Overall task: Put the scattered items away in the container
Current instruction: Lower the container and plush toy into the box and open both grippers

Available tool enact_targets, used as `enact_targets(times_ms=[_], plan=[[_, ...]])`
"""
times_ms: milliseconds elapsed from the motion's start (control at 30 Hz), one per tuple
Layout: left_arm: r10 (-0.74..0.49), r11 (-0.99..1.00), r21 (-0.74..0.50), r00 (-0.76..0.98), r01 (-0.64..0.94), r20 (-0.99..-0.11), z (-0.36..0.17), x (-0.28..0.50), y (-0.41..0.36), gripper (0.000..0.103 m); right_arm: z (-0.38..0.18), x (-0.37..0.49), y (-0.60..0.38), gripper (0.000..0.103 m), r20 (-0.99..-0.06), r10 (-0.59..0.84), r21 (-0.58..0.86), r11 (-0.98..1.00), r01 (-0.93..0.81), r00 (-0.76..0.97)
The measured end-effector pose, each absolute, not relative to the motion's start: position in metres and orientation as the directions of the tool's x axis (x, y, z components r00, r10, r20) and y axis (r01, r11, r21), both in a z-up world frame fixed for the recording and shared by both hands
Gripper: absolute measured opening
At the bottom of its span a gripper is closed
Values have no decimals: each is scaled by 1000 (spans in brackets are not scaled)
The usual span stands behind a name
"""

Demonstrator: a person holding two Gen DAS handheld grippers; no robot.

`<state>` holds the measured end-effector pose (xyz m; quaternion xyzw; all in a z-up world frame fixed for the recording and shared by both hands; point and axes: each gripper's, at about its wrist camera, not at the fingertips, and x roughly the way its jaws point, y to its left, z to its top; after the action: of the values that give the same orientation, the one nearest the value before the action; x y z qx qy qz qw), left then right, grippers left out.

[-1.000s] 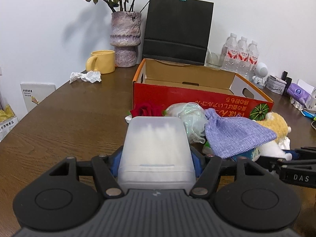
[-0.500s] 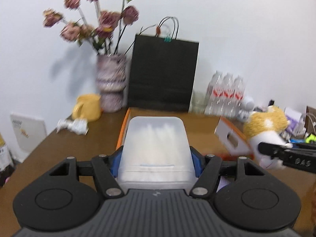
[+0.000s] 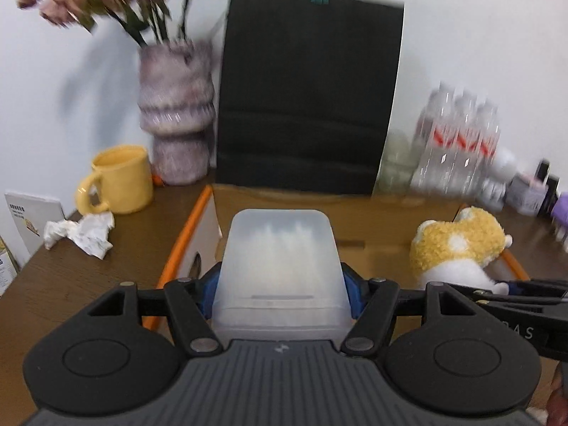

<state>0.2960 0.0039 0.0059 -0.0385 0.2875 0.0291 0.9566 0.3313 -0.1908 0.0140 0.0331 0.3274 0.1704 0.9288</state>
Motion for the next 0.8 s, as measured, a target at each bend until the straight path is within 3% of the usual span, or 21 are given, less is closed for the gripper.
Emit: enact_targets(times_ms=[300, 333, 400, 467, 600, 800], plan=[[52, 997, -10, 788, -74, -614, -15, 308, -1, 67, -6, 339, -185, 48, -653, 299, 142, 951, -275, 696], [53, 997, -9, 789, -74, -613, -14, 308, -1, 70, -6, 338, -185, 52, -655, 295, 137, 952, -275, 696], [56, 997, -12, 795, -80, -604, -10, 305, -1, 82, -2, 336, -184, 76, -652, 295, 128, 951, -282, 699], [60, 996, -16, 811, -86, -582, -3, 300, 1, 99, 5, 329, -182, 85, -634, 284, 98, 952, -289, 719], [89, 994, 0, 838, -106, -538, 12, 289, 1, 103, 21, 319, -180, 95, -601, 279, 69, 952, -299, 749], [79, 994, -28, 856, -108, -510, 32, 260, 7, 103, 43, 293, -187, 97, -567, 298, 72, 947, -314, 768]])
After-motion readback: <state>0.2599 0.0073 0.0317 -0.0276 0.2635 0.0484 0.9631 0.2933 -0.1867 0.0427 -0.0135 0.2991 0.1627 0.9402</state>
